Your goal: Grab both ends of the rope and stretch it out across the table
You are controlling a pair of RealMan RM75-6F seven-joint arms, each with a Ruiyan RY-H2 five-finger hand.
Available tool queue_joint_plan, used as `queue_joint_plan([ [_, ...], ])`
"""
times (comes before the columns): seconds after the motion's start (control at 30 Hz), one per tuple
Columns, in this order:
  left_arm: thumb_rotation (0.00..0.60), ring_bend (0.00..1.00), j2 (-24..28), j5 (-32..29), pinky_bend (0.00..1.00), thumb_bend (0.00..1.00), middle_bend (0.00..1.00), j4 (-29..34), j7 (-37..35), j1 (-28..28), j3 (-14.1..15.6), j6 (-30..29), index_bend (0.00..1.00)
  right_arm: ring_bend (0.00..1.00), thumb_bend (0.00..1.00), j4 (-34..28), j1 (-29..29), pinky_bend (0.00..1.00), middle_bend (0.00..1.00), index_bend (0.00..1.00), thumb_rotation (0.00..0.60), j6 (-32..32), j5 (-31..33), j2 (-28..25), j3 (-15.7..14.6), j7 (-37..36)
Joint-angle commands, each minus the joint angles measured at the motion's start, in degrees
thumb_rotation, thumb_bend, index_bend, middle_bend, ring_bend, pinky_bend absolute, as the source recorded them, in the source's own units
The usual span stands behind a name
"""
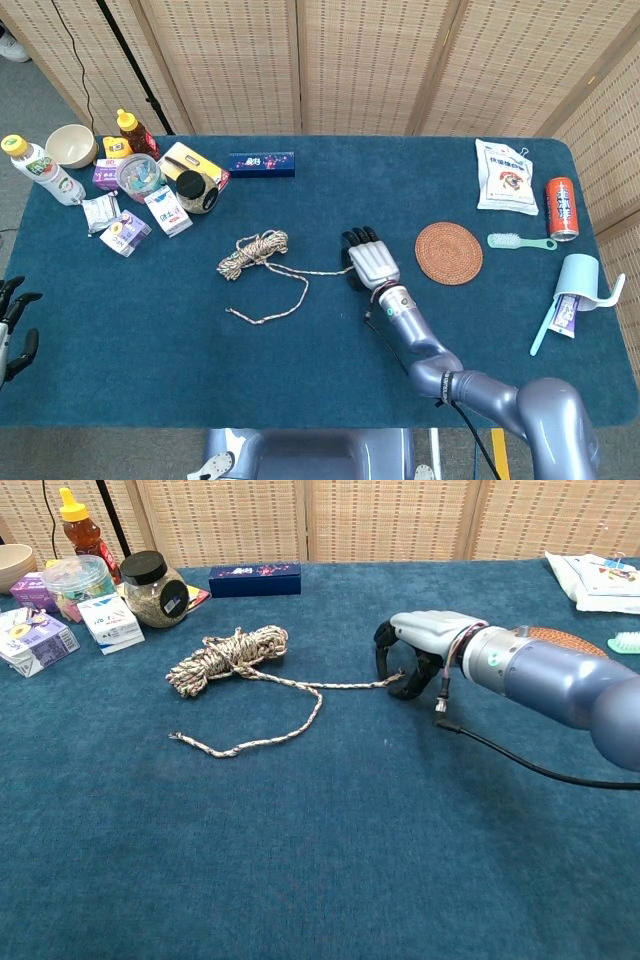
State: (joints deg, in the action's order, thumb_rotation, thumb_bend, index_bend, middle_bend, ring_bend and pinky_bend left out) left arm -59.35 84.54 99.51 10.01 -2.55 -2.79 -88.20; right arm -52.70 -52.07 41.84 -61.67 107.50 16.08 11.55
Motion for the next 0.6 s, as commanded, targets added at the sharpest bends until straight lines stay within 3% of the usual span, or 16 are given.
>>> queue_joint_plan([
  [0.03, 0.600, 0.09, 0.03, -0.07, 0.00, 0.48, 0.14, -0.15, -0.18, 0.07, -0.02, -0.08, 0.27, 0.00, 0.40, 0.40, -0.18, 0.00, 0.13, 0.47, 0.600, -0.16, 0.27, 0.36, 0.01, 0.31],
  [0.6, 0.600, 0.09, -0.16, -0.41, 0.00, 0.48, 0.14, -1.19, -1.28, 0.30, -0.07, -0.06, 0.27, 0.00, 0.42, 2.51, -0.97, 0.00, 0.15, 0.49, 0.600, -0.71, 1.71, 2.01, 0.40, 1.19],
])
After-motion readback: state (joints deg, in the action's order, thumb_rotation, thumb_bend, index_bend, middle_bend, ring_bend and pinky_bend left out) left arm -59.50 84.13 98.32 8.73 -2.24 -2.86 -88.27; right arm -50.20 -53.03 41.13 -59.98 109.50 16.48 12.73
